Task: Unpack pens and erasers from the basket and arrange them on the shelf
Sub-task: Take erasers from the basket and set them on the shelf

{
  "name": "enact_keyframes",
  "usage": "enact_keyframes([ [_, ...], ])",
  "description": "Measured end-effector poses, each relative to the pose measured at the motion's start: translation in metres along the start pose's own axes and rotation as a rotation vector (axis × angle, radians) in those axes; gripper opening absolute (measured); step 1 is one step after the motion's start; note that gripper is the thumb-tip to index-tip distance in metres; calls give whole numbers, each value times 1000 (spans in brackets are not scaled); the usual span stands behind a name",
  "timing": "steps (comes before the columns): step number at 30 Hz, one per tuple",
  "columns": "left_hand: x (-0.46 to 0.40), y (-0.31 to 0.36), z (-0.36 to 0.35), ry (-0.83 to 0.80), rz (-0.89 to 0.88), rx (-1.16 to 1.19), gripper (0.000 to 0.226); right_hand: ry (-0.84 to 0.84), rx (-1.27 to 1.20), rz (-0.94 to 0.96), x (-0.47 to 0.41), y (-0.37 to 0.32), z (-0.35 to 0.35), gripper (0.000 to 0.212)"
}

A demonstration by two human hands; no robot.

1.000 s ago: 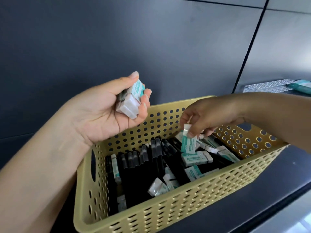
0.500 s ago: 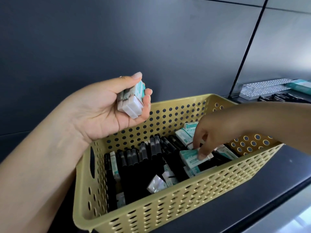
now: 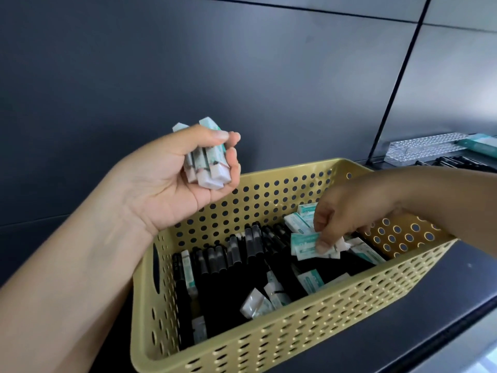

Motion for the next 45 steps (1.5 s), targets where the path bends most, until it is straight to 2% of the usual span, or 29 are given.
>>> enact_keyframes([
  [3, 0, -1, -1, 8, 6, 8, 10, -12, -384, 97, 13, -2, 17, 18],
  [8, -1, 2, -4, 70, -50, 121, 29, -1, -1092, 430, 36, -35, 47, 29],
  [12, -1, 6, -7, 23, -113, 207, 23, -121, -1268, 533, 38, -71, 42, 21],
  [14, -3, 7, -4, 45, -141, 228, 30, -180, -1315, 525, 34, -83, 39, 13],
  [16, -4, 8, -1, 47, -161, 224, 34, -229, -1332, 503, 30, -90, 40, 15],
  [21, -3, 8, 1, 53, -168, 235, 33, -303, -1209, 465, 30, -100, 42, 15],
  [25, -4, 8, 5, 92, -174, 208, 32, -344, -1102, 430, 28, -102, 39, 28],
  [32, -3, 7, 2, 43, -176, 82, 32, -188, -880, 317, 11, -97, 35, 35],
  [36, -1, 6, 1, 163, -119, 77, 29, -79, -734, 292, 15, -79, 42, 39],
  [38, -1, 4, 2, 184, -68, 46, 32, -28, -589, 203, 10, -58, 41, 33],
  [42, -1, 1, 2, 139, -19, -48, 35, 87, -177, -143, -19, -17, 26, 28],
  [45, -1, 0, 0, 121, -14, -96, 34, 99, -86, -216, -38, -13, 13, 34],
])
Point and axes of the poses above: each hand's wrist, its own x-axis away from the middle knuckle, its own z-axis out of the back of the hand, y = z × x, the point moved 3 cm from there along -x, towards the middle knuckle, and after that the axes turned 15 degrees about -z, right-handed, at the moved point
